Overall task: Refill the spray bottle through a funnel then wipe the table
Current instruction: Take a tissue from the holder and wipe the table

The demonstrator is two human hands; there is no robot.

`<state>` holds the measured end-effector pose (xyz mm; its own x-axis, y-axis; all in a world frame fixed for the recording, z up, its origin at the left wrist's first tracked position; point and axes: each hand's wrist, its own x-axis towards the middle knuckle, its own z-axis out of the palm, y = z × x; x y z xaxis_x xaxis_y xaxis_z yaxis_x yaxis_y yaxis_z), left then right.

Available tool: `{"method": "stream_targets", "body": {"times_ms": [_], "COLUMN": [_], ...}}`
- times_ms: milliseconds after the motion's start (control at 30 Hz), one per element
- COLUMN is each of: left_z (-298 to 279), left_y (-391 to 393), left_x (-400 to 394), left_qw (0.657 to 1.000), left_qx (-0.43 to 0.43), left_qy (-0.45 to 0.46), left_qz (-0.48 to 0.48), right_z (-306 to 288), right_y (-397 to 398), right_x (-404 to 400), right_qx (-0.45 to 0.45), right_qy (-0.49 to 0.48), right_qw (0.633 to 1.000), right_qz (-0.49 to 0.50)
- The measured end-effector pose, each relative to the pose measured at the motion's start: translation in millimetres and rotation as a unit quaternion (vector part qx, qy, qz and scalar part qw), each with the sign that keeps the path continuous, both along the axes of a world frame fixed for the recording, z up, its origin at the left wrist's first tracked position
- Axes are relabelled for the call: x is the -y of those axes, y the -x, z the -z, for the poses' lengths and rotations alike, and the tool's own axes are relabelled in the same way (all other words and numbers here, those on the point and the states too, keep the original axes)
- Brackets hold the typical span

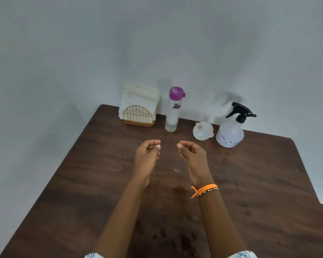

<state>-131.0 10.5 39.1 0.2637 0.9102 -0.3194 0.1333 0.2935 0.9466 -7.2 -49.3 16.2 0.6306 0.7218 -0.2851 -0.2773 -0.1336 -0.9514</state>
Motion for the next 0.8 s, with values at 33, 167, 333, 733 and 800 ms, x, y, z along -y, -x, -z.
{"method": "stream_targets", "body": {"times_ms": [33, 167, 333, 733, 800], "left_z": [-0.7, -1.7, 5.4, 44.1, 48.8], "left_y": [6.5, 27.2, 36.6, 13.2, 12.8], "left_x": [-7.6, -41.2, -85.7, -124.8, -126.5], "left_qw": [1.000, 0.999, 0.998, 1.000, 1.000], "left_qx": [-0.001, 0.001, 0.004, -0.020, -0.023], "left_qy": [-0.003, -0.015, -0.013, -0.003, 0.001], "left_qz": [-0.010, -0.046, -0.055, -0.020, -0.019], "right_z": [-1.3, -3.9, 0.9, 39.4, 43.8], "right_y": [5.8, 20.9, 25.7, 0.8, 0.2], "right_x": [-10.4, -55.9, -123.2, -220.8, -224.8], "right_qx": [0.006, 0.024, 0.118, 0.417, 0.450], "right_qy": [0.001, 0.006, 0.028, 0.111, 0.109], "right_qw": [1.000, 0.997, 0.988, 0.895, 0.882], "right_qz": [-0.013, -0.069, -0.097, -0.117, -0.093]}}
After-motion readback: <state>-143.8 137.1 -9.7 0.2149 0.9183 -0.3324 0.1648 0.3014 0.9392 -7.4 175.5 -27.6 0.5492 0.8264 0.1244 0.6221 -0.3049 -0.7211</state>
